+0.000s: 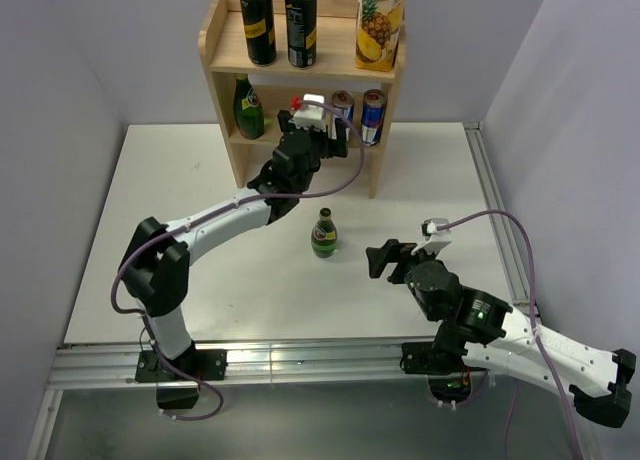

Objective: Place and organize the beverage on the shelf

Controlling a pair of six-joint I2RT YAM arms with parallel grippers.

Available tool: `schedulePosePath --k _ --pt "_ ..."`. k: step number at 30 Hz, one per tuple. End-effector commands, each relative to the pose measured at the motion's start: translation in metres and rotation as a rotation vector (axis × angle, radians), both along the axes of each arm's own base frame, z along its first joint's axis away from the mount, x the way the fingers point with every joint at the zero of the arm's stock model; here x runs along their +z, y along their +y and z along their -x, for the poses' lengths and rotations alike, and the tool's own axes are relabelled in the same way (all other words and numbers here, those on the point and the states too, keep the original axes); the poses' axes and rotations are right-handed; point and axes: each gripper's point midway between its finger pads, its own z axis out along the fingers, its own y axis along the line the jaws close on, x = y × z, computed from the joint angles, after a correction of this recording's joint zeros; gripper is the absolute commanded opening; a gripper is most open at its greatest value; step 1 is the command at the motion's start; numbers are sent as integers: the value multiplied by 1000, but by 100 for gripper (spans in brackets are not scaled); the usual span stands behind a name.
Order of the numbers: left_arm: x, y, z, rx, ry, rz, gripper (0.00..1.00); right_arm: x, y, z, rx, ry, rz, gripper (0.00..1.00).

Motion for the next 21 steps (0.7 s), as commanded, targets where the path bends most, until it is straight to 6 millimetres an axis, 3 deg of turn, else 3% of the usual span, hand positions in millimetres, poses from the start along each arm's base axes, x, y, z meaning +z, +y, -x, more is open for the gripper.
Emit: schedulePosePath --k 1,5,8,13,14,15,16,20,21 --pt "39 7 18 -36 -66 84 99 5 0 -5 -17 -20 -12 95" --pt "33 11 25 -49 -45 66 99 5 0 -5 -17 -22 -15 95" --pt "24 12 41 -102 -1 60 99 6 0 -6 -22 -22 -8 95" --pt "-10 28 86 -175 68 57 99 5 1 -6 -16 -21 -7 95" --pt "-1 34 98 -195 50 76 99 4 1 -6 -16 -21 -10 95" --pt "-22 38 108 -209 78 53 99 4 2 -6 -16 -22 -11 95" --pt "-25 40 115 -221 83 51 99 4 3 -6 -12 -20 -11 95" --pt "-32 37 159 -335 85 63 99 1 4 -6 -8 -14 -6 95" --pt "-46 38 167 -351 109 58 99 1 4 -6 -8 -13 -4 95"
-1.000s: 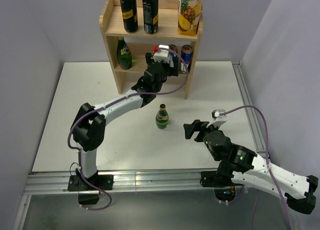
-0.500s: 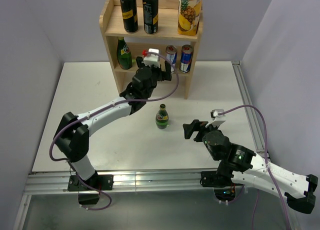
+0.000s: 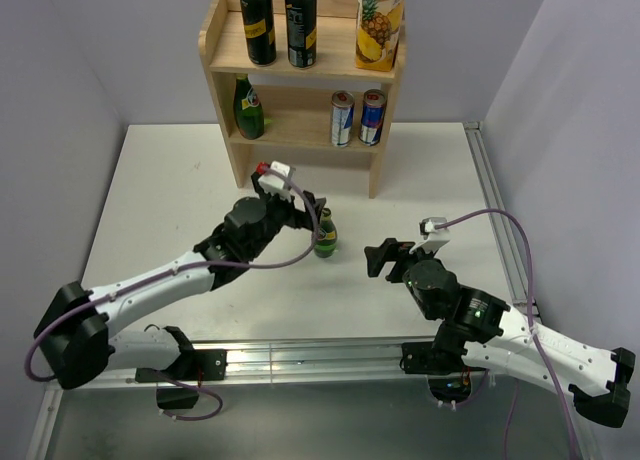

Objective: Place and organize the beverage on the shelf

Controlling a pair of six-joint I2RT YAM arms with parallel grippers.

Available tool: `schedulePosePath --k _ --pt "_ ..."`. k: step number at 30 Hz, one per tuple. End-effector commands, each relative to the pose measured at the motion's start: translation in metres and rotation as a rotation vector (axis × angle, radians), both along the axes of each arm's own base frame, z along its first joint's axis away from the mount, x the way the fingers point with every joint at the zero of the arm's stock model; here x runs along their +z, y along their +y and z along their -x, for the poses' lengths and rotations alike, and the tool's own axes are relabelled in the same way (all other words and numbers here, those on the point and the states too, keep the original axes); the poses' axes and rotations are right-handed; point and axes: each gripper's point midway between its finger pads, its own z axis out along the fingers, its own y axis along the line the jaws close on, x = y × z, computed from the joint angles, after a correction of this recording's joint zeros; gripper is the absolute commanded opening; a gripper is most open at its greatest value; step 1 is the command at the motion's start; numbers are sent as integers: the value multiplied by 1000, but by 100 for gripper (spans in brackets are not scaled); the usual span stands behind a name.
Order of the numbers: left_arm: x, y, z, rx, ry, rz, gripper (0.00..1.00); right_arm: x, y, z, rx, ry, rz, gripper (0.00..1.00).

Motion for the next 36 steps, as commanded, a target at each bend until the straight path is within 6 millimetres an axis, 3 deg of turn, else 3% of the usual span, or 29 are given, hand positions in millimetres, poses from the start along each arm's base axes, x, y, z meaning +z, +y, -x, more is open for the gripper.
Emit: schedulePosePath --k 1,6,10,14,16,23,36 --pt "5 -11 34 -120 -3 73 99 2 1 -4 -8 -15 -10 95" --pt "-23 -21 65 -203 32 97 99 2 1 -3 -9 -17 -18 95" --pt "-37 -25 68 -205 18 101 99 2 1 -3 -8 -16 -17 95" --pt "-61 -34 61 -190 8 79 99 1 1 -3 -5 -15 -19 95" --pt "-61 -39 57 -188 -14 89 99 1 1 -2 -4 -15 -20 95" --pt "-93 -59 38 -165 0 42 98 1 0 -2 -6 -15 -22 95" --pt "-136 -62 22 -91 5 37 96 -1 3 -2 5 -6 -12 95"
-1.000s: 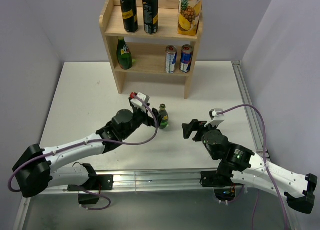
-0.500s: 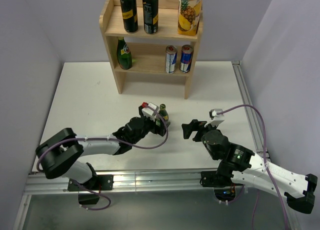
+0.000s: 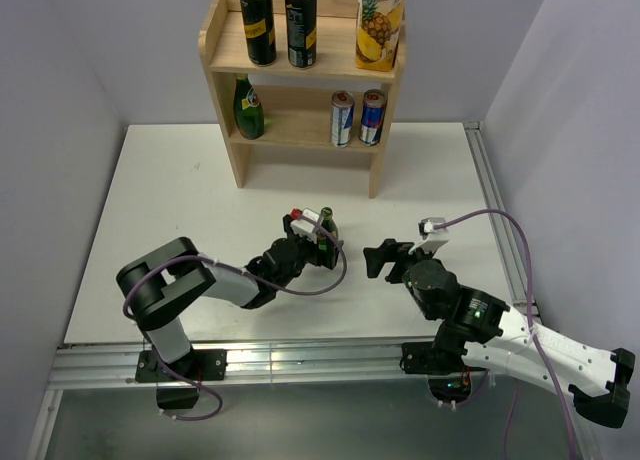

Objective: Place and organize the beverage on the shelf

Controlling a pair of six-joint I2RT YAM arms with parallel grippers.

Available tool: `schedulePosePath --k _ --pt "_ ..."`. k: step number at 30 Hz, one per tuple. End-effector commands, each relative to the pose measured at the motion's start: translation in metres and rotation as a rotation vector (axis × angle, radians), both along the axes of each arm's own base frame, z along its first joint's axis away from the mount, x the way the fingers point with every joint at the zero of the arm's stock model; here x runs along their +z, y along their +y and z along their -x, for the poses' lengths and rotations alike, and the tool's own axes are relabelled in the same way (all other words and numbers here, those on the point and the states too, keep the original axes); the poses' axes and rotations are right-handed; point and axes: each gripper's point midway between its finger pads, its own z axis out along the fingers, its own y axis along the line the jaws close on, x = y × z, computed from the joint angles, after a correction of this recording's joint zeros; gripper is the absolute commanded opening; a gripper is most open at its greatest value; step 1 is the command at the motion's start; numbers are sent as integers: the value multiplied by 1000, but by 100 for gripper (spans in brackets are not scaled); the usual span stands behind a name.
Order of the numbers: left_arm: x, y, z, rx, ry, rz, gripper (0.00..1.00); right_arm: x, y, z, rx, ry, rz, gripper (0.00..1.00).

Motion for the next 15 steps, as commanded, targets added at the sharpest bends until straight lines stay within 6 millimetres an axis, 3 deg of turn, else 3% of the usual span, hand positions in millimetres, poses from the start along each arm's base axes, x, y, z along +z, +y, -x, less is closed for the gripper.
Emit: schedulePosePath --k 1,7,15 --pt "16 -9 -9 24 -58 77 96 0 1 -3 -9 -11 -8 95" --pt "5 -1 -17 90 -85 96 96 0 3 -3 1 -4 1 95" --pt "-13 -12 -26 104 -85 87 95 1 3 -2 6 -2 -3 95"
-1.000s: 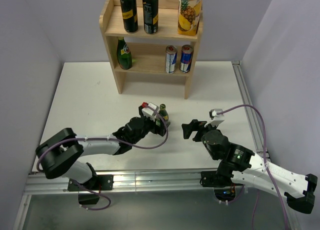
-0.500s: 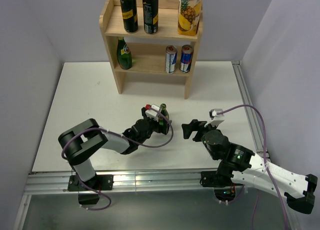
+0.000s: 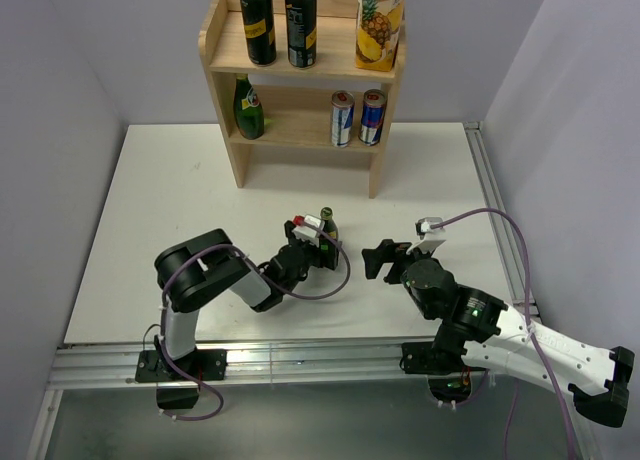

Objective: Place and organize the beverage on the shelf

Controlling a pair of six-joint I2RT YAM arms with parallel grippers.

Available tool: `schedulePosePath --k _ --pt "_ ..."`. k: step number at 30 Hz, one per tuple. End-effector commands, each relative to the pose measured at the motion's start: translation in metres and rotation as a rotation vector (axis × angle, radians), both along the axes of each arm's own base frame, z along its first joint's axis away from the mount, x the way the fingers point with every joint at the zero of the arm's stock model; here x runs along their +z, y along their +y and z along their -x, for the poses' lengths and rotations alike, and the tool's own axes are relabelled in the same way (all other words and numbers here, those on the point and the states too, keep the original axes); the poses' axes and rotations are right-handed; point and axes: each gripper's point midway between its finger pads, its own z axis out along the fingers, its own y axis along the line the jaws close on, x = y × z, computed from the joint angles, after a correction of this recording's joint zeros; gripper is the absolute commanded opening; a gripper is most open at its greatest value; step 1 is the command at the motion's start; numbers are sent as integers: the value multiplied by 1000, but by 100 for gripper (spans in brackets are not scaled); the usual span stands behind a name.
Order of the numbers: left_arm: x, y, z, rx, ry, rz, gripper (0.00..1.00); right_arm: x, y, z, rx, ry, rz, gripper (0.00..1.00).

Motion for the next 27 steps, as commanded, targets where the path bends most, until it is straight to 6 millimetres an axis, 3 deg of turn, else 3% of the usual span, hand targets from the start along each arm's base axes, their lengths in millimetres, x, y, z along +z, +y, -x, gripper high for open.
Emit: schedulePosePath --k 1,7,10,15,16,23,24,27 --pt "25 -15 -12 19 -66 90 95 6 0 -2 -6 -16 -18 95" --pt "23 -19 -16 30 -59 88 83 5 0 -2 -5 -17 -17 95" --pt "24 -16 -20 62 -60 82 61 6 0 -2 -7 -20 -21 95" --pt "25 -15 -22 78 -58 78 44 6 -1 -2 -7 -23 -25 95" --pt "23 -13 -24 95 -46 69 1 6 -1 -2 -8 -23 -24 95" --pt "32 2 -23 154 -34 58 0 6 -1 -3 -8 -23 -23 95" --pt "47 4 -22 159 -45 77 0 5 -1 -3 -8 -21 -23 95" --pt "64 13 -24 191 -62 35 0 5 0 -2 -6 -24 -30 95"
